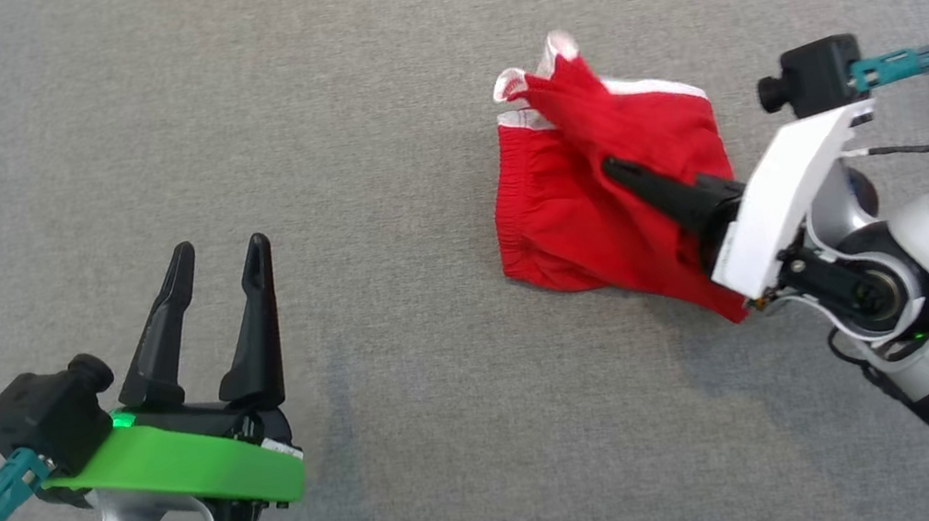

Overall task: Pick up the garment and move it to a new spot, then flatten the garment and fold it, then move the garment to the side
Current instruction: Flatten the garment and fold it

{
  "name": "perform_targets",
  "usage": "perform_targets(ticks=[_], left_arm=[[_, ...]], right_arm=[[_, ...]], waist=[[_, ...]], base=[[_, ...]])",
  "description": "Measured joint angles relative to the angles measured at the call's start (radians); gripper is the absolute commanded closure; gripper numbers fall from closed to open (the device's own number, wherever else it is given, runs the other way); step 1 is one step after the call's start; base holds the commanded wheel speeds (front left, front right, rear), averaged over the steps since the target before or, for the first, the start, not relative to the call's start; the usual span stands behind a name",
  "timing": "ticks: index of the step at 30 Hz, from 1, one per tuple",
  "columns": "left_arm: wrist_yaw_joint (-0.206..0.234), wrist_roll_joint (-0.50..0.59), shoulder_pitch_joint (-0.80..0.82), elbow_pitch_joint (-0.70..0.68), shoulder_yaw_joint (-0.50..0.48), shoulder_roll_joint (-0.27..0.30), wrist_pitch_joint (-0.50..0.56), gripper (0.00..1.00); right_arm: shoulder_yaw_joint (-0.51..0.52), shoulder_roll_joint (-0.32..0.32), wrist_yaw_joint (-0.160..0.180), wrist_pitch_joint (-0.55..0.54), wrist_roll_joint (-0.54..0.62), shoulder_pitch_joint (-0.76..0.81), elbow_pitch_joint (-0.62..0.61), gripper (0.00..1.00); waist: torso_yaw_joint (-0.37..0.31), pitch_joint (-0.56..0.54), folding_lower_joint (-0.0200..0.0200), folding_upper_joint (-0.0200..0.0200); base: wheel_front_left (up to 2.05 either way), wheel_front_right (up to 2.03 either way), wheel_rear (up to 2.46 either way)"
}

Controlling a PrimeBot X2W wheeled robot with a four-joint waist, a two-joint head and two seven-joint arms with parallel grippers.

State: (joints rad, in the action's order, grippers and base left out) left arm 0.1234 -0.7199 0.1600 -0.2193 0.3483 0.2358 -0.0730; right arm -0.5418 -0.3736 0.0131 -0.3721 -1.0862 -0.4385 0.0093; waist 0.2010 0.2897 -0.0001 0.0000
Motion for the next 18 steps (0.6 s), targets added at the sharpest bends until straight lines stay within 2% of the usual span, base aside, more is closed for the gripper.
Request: perform_targets(ticks=[5, 8, 9, 10, 11, 15, 18], left_arm=[[0.000, 0.021, 0.001, -0.009, 0.011, 0.000, -0.009, 0.00], [0.000, 0.036, 0.002, -0.010, 0.008, 0.003, -0.015, 0.00], [0.000, 0.040, 0.002, -0.010, 0.005, 0.006, -0.016, 0.00], [0.000, 0.045, 0.002, -0.010, 0.001, 0.010, -0.017, 0.00], [0.000, 0.047, 0.001, -0.010, -0.005, 0.013, -0.018, 0.00], [0.000, 0.053, -0.002, -0.009, -0.036, 0.033, -0.025, 0.00], [0.000, 0.054, -0.013, -0.008, -0.056, 0.035, -0.026, 0.00]], right_arm=[[-0.036, 0.050, 0.047, -0.007, 0.041, -0.017, 0.048, 1.00], [-0.052, 0.078, 0.058, -0.006, 0.053, -0.032, 0.071, 1.00], [-0.058, 0.091, 0.059, -0.006, 0.058, -0.037, 0.079, 0.77], [-0.065, 0.104, 0.059, -0.003, 0.059, -0.044, 0.087, 0.36], [-0.070, 0.119, 0.060, 0.004, 0.061, -0.052, 0.095, 0.00], [-0.090, 0.174, 0.059, 0.021, 0.069, -0.079, 0.113, 0.00], [-0.083, 0.184, 0.058, 0.048, 0.069, -0.082, 0.115, 0.00]], waist=[[0.036, 0.006, 0.0000, 0.0000], [0.057, 0.009, 0.0000, 0.0000], [0.064, 0.010, 0.0000, 0.0000], [0.070, 0.011, 0.0000, 0.0000], [0.074, 0.012, 0.0000, 0.0000], [0.070, 0.011, 0.0001, 0.0000], [0.056, 0.006, 0.0001, 0.0000]], base=[[0.00, 0.00, 0.00], [0.00, 0.00, 0.00], [0.00, 0.00, 0.00], [0.00, 0.00, 0.00], [0.00, 0.00, 0.00], [0.00, 0.00, 0.00], [0.00, 0.00, 0.00]])
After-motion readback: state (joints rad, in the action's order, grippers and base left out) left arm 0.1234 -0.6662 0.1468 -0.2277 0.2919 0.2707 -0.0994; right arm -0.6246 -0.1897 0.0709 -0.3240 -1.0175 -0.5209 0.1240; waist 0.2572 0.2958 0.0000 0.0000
